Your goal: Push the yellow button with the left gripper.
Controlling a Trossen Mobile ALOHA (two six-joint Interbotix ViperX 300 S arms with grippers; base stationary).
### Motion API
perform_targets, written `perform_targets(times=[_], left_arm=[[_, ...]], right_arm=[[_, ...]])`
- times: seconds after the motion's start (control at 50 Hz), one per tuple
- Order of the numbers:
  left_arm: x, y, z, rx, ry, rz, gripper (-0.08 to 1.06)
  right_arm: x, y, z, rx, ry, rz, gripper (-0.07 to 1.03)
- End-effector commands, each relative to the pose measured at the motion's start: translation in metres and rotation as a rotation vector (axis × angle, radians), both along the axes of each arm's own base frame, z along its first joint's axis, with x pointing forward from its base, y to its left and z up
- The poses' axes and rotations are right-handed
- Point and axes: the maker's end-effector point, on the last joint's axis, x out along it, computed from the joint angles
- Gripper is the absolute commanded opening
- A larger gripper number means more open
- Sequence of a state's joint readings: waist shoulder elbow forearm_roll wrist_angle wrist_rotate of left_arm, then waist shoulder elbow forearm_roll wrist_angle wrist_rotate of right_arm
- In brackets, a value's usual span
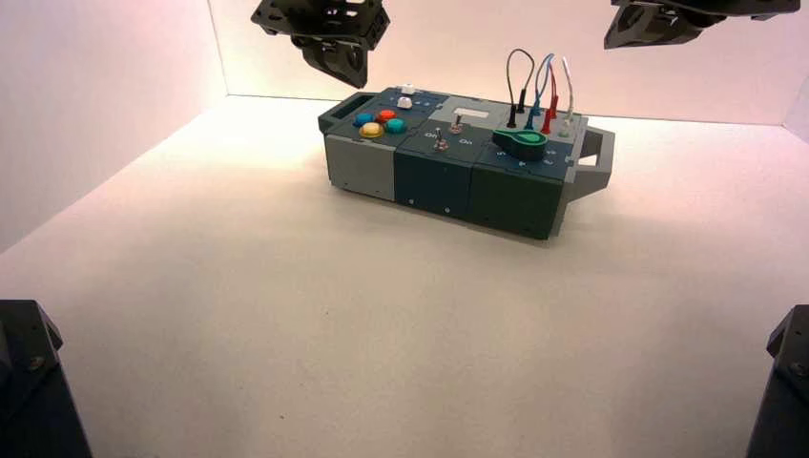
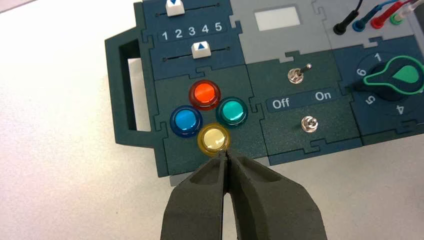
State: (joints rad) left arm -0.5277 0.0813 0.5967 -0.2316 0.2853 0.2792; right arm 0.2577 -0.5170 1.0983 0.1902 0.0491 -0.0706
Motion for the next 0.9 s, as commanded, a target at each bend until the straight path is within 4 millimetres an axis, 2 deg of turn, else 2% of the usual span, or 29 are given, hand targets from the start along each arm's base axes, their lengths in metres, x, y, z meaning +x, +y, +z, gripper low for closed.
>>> perform_targets(times=[0.02, 0.26, 0.56, 0.9], left_arm=[[0.007, -0.006, 0.006, -0.009, -0.02, -0.005, -0.03], [0.011, -0.009, -0.011, 0.006, 0.009, -0.004, -0.03], [0.017, -0.009, -0.011, -0.01, -0.04, 0.009, -0.03], [0.018, -0.009, -0.02, -0.002, -0.025, 0.01, -0.03]], right_arm=[[0.004, 0.002, 0.01, 0.005, -0.033, 0.003, -0.02], [0.004, 0.002, 0.01, 0.005, -0.033, 0.003, -0.02], [0.001, 0.001, 0.014, 0.009, -0.048, 0.005, -0.02], [0.0, 0.0, 0.015, 0.011, -0.059, 0.002, -0.02]])
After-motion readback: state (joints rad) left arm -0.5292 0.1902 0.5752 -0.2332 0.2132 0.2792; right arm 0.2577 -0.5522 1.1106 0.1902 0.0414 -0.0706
